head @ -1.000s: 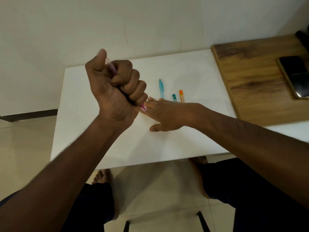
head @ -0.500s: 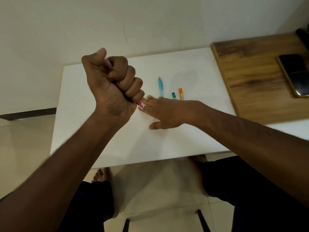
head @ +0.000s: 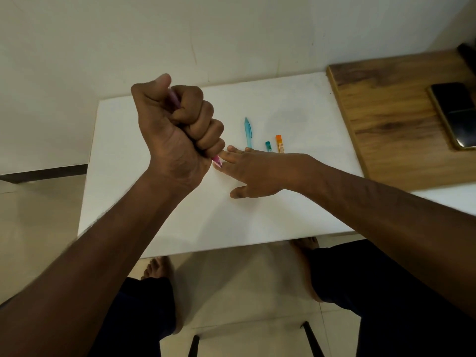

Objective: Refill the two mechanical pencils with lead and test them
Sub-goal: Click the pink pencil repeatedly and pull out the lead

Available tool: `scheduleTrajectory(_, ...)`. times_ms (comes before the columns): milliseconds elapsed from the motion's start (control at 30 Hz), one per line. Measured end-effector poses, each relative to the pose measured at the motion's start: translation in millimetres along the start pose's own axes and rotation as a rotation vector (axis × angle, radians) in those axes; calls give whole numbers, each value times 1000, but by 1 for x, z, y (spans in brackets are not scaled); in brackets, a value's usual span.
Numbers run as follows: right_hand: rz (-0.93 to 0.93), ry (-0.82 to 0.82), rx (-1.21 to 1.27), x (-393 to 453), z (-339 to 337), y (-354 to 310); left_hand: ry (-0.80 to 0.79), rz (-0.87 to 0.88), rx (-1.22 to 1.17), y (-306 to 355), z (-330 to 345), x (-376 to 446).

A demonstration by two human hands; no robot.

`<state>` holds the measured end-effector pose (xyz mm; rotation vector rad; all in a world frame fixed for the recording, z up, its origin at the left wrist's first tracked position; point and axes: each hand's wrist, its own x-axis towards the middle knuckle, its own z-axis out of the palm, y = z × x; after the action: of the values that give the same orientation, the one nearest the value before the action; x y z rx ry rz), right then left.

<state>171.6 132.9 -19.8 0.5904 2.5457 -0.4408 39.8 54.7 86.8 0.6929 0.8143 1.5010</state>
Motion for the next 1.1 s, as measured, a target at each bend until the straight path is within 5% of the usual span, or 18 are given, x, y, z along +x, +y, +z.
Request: scheduleTrajectory(1100,-8,34,14,-6,-7,-5,-66,14,13,-11,-4,1)
